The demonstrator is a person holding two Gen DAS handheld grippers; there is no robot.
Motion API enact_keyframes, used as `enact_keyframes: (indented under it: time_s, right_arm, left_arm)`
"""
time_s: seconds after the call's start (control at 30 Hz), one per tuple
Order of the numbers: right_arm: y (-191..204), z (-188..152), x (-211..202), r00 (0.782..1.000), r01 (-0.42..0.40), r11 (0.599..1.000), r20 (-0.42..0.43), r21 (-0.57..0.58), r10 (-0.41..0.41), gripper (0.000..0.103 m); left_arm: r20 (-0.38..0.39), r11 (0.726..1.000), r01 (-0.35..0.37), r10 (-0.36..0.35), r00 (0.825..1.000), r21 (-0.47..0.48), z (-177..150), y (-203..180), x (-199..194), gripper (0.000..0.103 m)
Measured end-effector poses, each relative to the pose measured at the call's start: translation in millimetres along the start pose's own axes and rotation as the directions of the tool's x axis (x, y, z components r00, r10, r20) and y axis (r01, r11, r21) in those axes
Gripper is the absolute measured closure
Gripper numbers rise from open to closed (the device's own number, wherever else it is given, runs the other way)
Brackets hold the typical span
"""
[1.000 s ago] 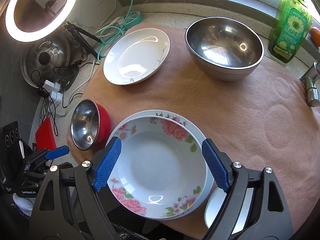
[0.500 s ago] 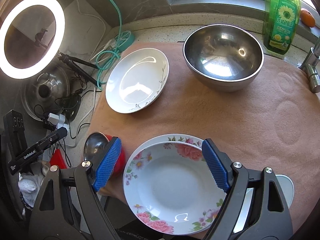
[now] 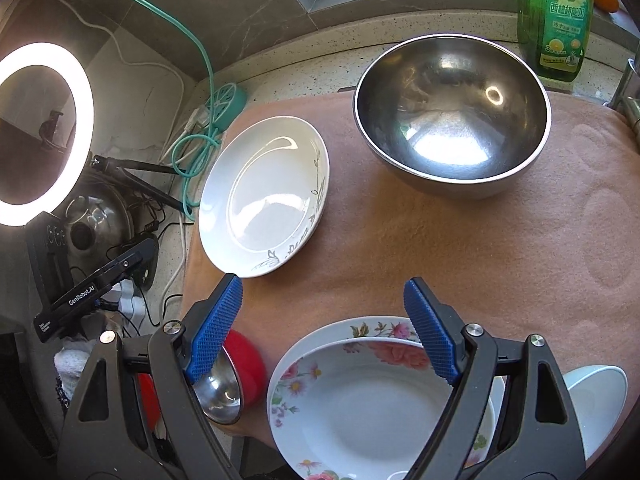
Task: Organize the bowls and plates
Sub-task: 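Move to the white gold-leaf plate and close both grippers on its rim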
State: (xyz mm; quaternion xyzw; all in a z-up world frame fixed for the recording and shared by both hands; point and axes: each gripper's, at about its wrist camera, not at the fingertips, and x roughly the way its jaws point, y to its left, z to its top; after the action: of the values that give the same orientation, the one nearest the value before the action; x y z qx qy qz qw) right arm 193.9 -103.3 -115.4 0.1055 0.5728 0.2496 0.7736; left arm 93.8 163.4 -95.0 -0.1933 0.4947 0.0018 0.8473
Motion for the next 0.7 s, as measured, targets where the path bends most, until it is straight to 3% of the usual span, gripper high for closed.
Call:
enact_keyframes:
  time_s: [0.33, 0.47, 0.7]
  right_arm:
    - [6, 15, 27, 1.000, 0.009, 0.999, 0.017, 0.037, -0.010, 0.018]
    - [7, 22, 36, 1.000, 0.012, 0.999, 0.008, 0.041, -0.012, 0.034]
    - [7, 31, 54, 1.000, 0.021, 0.999, -0.016, 0.027, -0.020, 0.052]
  left_arm:
    - [-0.027, 0.999, 0.028, -0.026, 0.999, 0.045, 33, 7, 39, 0.030]
    - [-0.032, 0.998, 0.033, -0.031, 0.999, 0.060, 41, 7, 49, 0.035]
    - [-0.053, 0.997, 0.033, -0.030, 0.998, 0.071, 51, 12, 67, 0.053]
